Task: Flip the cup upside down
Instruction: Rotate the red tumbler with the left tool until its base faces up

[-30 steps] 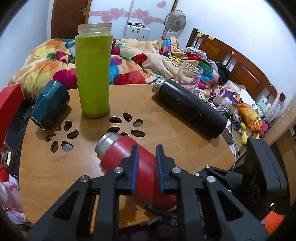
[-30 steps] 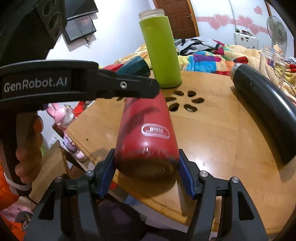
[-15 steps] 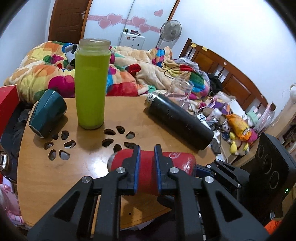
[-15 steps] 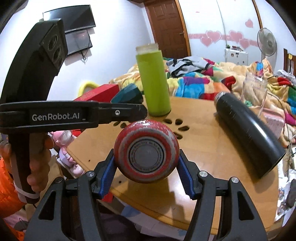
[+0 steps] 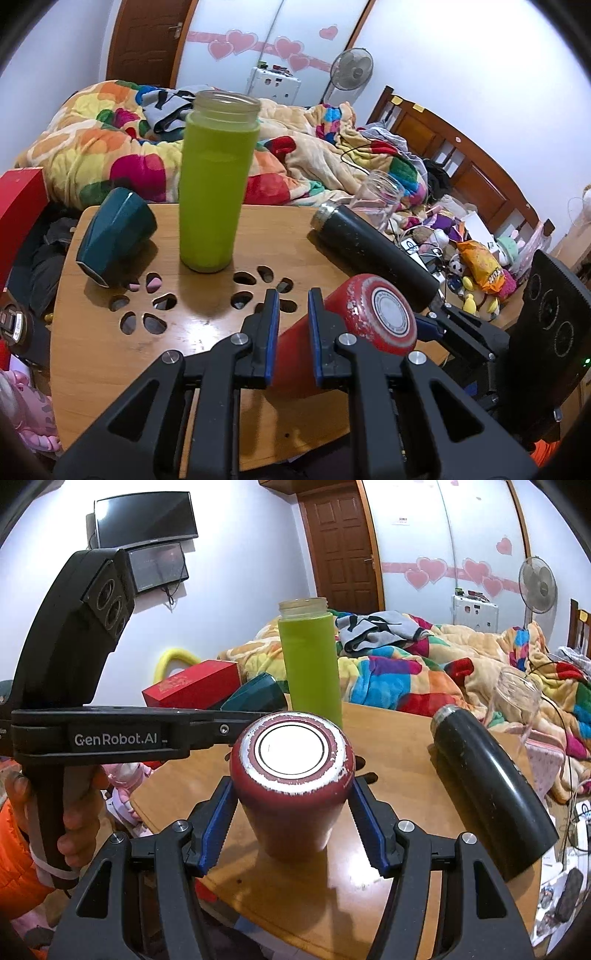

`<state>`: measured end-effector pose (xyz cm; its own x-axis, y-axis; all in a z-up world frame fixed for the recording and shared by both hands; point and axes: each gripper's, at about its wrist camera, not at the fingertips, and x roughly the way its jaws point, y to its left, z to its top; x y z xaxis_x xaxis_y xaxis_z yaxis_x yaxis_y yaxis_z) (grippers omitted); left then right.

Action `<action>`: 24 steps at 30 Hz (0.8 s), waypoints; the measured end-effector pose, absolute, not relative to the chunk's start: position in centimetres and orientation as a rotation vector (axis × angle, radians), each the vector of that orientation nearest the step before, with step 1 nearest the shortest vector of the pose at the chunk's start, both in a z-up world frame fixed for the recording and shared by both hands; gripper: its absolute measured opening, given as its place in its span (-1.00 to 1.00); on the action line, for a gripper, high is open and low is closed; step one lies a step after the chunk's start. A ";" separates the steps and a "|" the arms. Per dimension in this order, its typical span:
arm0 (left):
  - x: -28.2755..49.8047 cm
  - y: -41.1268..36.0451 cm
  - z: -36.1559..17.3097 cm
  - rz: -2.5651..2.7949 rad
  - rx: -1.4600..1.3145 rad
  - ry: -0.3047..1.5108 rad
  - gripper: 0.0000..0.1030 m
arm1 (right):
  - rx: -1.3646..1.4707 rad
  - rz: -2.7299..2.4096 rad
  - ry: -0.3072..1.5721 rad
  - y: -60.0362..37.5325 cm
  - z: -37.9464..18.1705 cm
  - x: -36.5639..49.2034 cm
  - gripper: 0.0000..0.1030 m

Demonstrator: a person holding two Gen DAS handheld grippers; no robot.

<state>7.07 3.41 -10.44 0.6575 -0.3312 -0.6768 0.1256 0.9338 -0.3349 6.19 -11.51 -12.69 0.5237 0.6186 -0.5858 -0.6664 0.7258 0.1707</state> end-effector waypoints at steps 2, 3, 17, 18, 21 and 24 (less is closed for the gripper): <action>7.2 3.8 -10.6 -0.256 -0.274 0.818 -0.73 | -0.087 0.770 0.673 -11.1 -12.6 6.3 0.14; 7.3 3.9 -10.7 -0.254 -0.278 0.820 -0.73 | -0.090 0.770 0.675 -10.9 -12.6 6.5 0.14; 7.2 5.5 -11.9 -0.250 -0.303 0.854 -0.71 | -0.092 0.781 0.698 -9.7 -12.8 7.0 0.17; 7.1 5.5 -12.0 -0.251 -0.303 0.856 -0.71 | -0.085 0.782 0.703 -9.6 -12.9 7.1 0.18; 6.9 5.7 -12.1 -0.241 -0.297 0.857 -0.63 | -0.078 0.780 0.706 -9.5 -13.0 7.0 0.19; 6.6 6.0 -12.0 -0.232 -0.296 0.853 -0.51 | -0.080 0.779 0.713 -9.3 -13.0 7.0 0.19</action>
<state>6.58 5.98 -12.04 0.6367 -0.3174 -0.7027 0.0831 0.9343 -0.3467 6.98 -9.30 -13.00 0.4928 0.6155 -0.6151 -0.6674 0.7209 0.1867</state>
